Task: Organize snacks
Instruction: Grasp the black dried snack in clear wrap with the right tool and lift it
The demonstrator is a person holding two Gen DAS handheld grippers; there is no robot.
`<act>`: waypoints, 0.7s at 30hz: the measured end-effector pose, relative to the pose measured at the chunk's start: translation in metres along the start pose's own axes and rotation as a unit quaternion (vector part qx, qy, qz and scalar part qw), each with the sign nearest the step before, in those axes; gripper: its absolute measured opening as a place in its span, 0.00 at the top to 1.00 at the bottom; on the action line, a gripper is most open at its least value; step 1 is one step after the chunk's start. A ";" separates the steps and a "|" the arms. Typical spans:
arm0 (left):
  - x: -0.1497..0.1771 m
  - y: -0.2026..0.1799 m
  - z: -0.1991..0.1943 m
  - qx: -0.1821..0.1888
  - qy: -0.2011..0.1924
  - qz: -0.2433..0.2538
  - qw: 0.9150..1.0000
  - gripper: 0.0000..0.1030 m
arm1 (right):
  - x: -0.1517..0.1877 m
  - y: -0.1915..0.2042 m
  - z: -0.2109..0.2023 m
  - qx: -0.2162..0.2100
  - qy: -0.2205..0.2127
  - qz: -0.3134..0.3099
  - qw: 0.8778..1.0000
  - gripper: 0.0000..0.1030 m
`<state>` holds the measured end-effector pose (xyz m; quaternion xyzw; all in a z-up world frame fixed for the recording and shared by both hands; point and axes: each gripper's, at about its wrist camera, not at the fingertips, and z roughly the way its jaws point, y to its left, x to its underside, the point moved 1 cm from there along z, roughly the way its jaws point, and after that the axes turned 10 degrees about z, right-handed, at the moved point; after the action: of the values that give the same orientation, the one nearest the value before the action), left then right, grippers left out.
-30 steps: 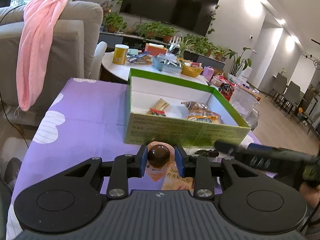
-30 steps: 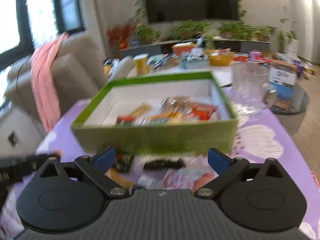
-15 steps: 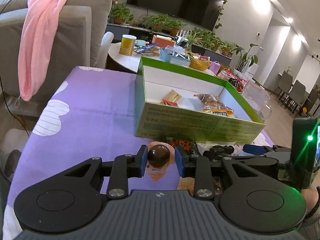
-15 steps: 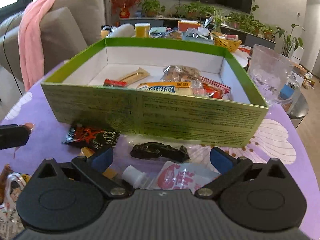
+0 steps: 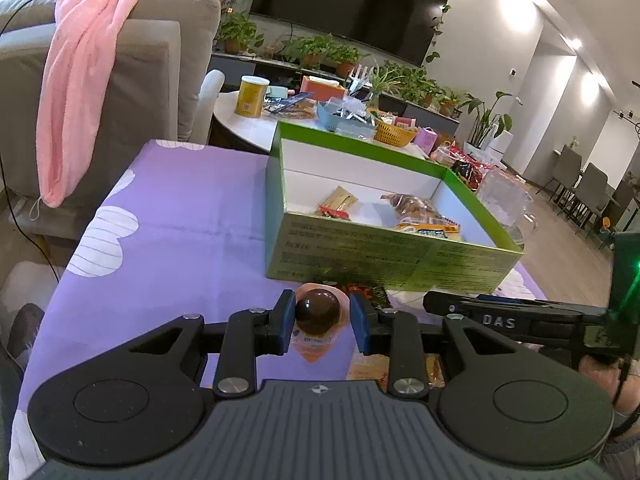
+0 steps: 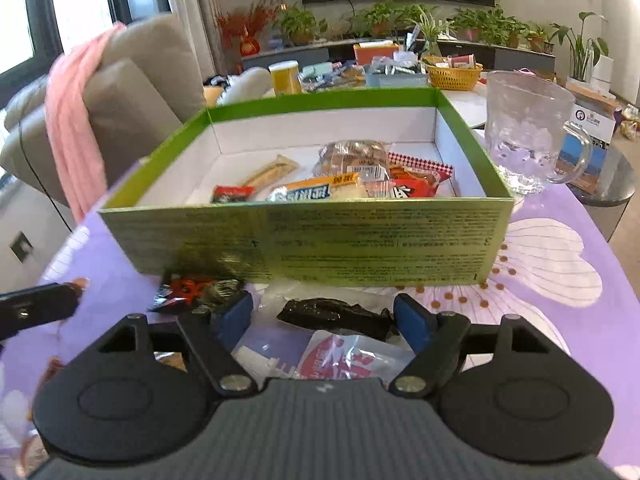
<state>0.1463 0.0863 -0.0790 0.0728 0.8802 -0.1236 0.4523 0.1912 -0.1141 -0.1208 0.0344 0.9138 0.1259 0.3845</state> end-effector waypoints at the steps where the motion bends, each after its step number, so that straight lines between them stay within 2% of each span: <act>1: -0.001 -0.001 -0.002 0.000 -0.002 0.001 1.000 0.73 | 0.000 0.001 -0.006 -0.004 -0.009 -0.001 1.000 0.41; 6: -0.005 -0.007 -0.012 0.002 -0.014 0.006 1.000 0.73 | -0.006 0.006 -0.034 -0.029 -0.050 -0.015 0.998 0.41; 9: -0.007 -0.011 -0.017 0.004 -0.019 0.009 1.000 0.73 | -0.010 0.005 -0.043 -0.032 -0.058 -0.019 0.998 0.41; 17: -0.006 -0.015 -0.018 0.003 -0.017 0.011 1.000 0.73 | 0.005 -0.004 -0.026 -0.004 -0.007 -0.009 1.000 0.41; 21: -0.006 -0.013 -0.012 0.005 -0.011 0.013 1.000 0.73 | 0.012 0.003 -0.013 -0.006 0.018 -0.018 1.000 0.40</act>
<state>0.1371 0.0770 -0.0652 0.0848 0.8735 -0.1231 0.4633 0.1735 -0.1117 -0.1202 0.0135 0.9203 0.1253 0.3704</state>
